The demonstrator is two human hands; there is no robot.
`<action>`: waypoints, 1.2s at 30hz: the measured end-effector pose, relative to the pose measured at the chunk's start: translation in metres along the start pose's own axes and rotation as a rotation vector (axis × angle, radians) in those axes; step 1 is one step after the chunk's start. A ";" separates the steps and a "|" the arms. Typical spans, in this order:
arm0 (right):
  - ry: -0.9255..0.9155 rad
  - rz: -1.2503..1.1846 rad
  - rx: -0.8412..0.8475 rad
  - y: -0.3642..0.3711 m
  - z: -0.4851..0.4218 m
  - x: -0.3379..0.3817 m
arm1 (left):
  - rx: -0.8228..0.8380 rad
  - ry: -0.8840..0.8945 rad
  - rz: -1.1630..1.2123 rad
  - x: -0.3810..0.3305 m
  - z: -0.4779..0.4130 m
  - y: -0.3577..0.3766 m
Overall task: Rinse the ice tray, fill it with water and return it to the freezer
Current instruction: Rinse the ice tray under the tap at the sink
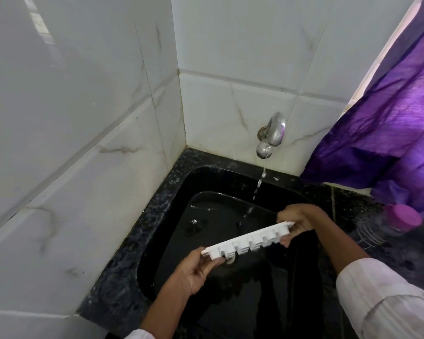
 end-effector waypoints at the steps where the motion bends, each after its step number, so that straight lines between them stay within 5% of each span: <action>1: 0.036 0.039 0.036 0.002 -0.003 -0.003 | -0.001 -0.028 0.005 0.003 0.000 -0.001; 5: 0.089 0.188 0.153 0.007 -0.002 -0.001 | 0.009 -0.059 -0.002 0.005 0.001 -0.003; 8: 0.024 0.134 0.032 0.002 0.001 0.003 | 0.030 0.005 -0.047 -0.002 0.005 -0.001; 14: -0.433 -0.181 -0.236 -0.006 -0.006 0.025 | 0.027 0.421 -0.375 -0.029 0.010 0.012; 18: -0.513 -0.228 -0.335 -0.003 -0.008 0.034 | 0.054 0.571 -0.386 -0.040 0.020 0.029; 36: -0.586 -0.319 -0.571 -0.018 0.004 0.062 | 0.062 0.605 -0.247 -0.046 0.021 0.060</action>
Point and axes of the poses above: each hand's wrist, its own z-axis away from the middle knuckle, its own y-axis out of the palm, x = y × z, the point moved 6 cm from there along -z, towards the middle knuckle, and after that the axes turned 1 degree about -z, right-handed, at the moved point
